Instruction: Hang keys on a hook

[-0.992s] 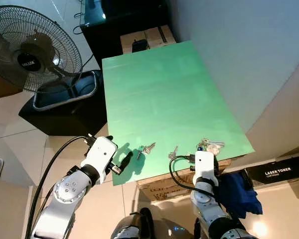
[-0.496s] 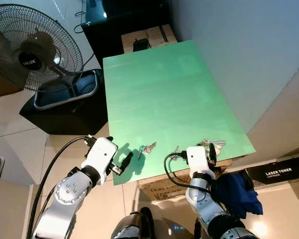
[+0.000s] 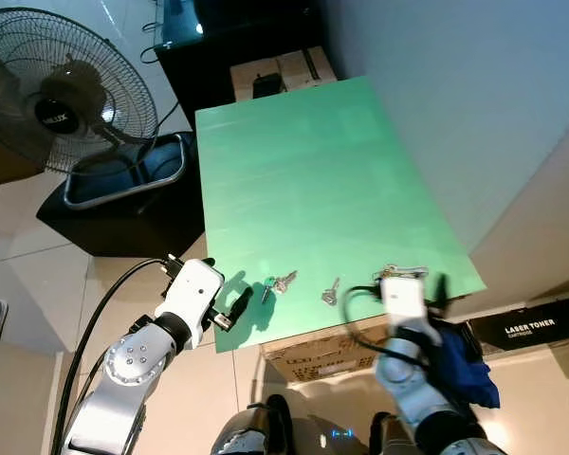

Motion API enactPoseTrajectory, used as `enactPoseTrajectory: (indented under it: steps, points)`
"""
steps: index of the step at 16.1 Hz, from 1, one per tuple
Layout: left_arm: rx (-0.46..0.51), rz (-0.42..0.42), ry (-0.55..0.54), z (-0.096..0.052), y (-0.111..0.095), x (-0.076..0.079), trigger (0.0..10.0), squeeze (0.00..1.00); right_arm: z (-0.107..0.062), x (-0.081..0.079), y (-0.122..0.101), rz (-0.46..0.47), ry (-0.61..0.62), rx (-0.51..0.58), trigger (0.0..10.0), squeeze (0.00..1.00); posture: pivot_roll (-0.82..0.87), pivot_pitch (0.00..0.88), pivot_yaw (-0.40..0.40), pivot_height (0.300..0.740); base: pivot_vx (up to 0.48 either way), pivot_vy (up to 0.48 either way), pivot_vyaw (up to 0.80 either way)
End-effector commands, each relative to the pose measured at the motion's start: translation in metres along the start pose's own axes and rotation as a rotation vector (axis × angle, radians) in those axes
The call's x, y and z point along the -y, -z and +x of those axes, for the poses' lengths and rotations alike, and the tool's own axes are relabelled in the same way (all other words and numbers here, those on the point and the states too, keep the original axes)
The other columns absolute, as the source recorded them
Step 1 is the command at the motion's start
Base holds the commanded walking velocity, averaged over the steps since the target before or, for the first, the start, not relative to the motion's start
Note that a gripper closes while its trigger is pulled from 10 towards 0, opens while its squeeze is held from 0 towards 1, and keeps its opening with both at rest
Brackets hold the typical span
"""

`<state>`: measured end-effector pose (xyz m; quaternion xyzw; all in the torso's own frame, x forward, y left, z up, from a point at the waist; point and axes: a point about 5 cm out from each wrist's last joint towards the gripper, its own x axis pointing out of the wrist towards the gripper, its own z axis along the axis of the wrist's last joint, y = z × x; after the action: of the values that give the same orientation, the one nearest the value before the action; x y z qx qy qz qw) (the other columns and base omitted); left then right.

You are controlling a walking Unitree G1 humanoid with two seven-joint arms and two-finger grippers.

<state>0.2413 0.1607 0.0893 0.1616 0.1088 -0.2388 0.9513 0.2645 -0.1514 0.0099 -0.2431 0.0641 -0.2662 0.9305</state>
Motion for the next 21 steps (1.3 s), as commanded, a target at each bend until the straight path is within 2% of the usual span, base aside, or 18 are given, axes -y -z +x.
enactPoseTrajectory:
  steps: [1, 2, 4, 5, 7, 9, 11, 15, 21]
  points:
    - [-0.026, 0.008, -0.011, -0.004, 0.006, -0.005, 10.0, 0.00, -0.004, 0.001, 0.009, 0.001, 0.013, -0.059, 10.0, 0.00, 0.01, 0.225, 0.190, 0.740, 0.000, 0.000, 0.00]
    - [-0.026, 0.010, -0.009, -0.004, 0.006, -0.005, 10.0, 0.00, -0.004, 0.002, 0.014, 0.004, 0.002, -0.089, 10.0, 0.00, 0.01, 0.228, 0.193, 0.740, 0.000, 0.000, 0.00]
    - [-0.025, 0.011, -0.007, -0.003, 0.005, -0.005, 10.0, 0.00, -0.003, 0.001, 0.014, 0.013, -0.037, -0.083, 10.0, 0.00, 0.02, 0.231, 0.196, 0.740, 0.000, 0.000, 0.00]
    - [-0.025, 0.013, -0.004, -0.003, 0.005, -0.005, 10.0, 0.00, 0.000, -0.002, 0.006, 0.035, -0.088, -0.030, 10.0, 0.00, 0.02, 0.231, 0.197, 0.740, 0.000, 0.000, 0.00]
    - [-0.022, 0.012, -0.005, -0.003, 0.005, -0.005, 10.0, 0.00, 0.001, -0.002, -0.001, 0.008, -0.101, 0.051, 10.0, 0.00, 0.01, 0.228, 0.195, 0.740, 0.000, 0.000, 0.00]
    - [-0.016, 0.007, -0.007, -0.002, 0.004, -0.005, 10.0, 0.00, -0.005, -0.006, -0.007, -0.005, -0.131, 0.128, 10.0, 0.00, 0.01, 0.225, 0.191, 0.740, 0.000, 0.000, 0.00]
    - [-0.013, 0.006, -0.009, -0.001, 0.004, -0.005, 10.0, 0.00, -0.012, -0.013, -0.010, -0.029, -0.166, 0.162, 10.0, 0.00, 0.01, 0.221, 0.190, 0.740, 0.000, 0.000, 0.00]
    - [-0.009, 0.003, -0.012, 0.000, 0.004, -0.005, 10.0, 0.00, -0.015, -0.017, -0.019, -0.053, -0.214, 0.259, 10.0, 0.00, 0.01, 0.218, 0.189, 0.740, 0.000, 0.000, 0.00]
    - [-0.020, 0.023, -0.005, -0.007, 0.005, -0.010, 10.0, 0.00, 0.002, -0.009, -0.019, -0.065, -0.184, 0.238, 10.0, 0.00, 0.03, 0.231, 0.217, 0.740, 0.000, 0.000, 0.00]
